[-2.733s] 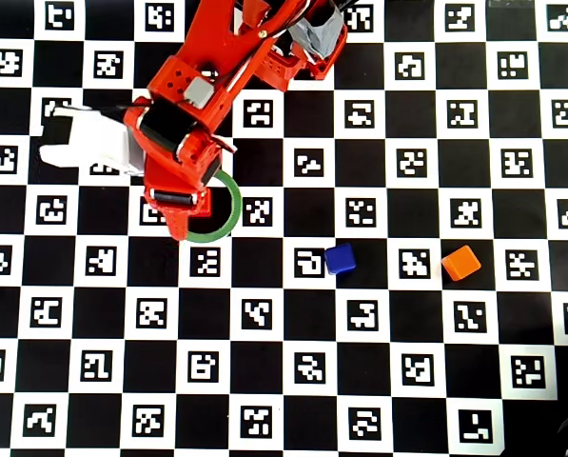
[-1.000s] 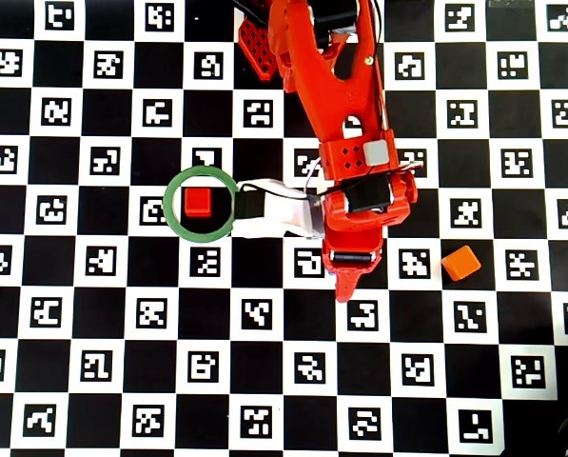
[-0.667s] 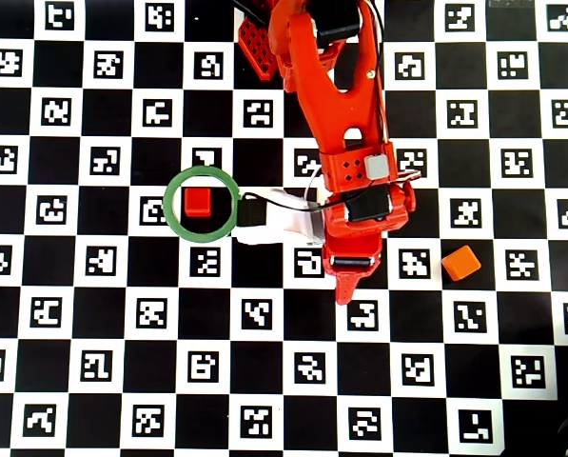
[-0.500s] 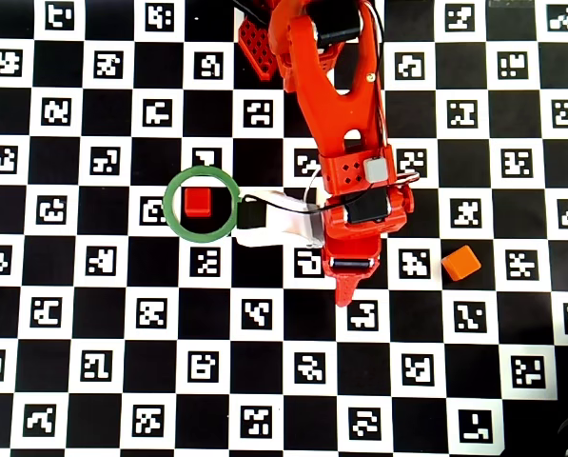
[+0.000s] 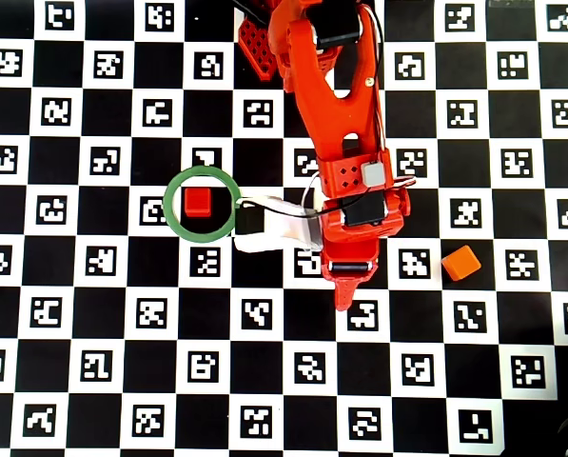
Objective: Grab the red cube then put it in the green circle then put the blue cube on top and finally the orange cube on top
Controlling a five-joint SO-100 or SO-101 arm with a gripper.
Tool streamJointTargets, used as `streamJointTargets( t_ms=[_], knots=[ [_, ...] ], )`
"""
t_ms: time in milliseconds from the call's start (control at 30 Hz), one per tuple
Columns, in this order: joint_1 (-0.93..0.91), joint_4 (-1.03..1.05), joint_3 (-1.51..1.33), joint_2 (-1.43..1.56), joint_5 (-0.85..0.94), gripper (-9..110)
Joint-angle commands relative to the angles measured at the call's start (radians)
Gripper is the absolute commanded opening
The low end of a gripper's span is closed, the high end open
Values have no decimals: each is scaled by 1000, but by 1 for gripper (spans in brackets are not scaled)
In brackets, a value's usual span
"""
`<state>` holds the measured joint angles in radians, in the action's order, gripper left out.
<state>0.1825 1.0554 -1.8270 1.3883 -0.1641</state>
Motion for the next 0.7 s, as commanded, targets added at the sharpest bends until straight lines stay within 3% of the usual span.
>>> streamJointTargets(
  t_ms=[0,667],
  knots=[
    [-5,-11,15,18,8,45],
    [-12,-34,14,23,189,45]
  ],
)
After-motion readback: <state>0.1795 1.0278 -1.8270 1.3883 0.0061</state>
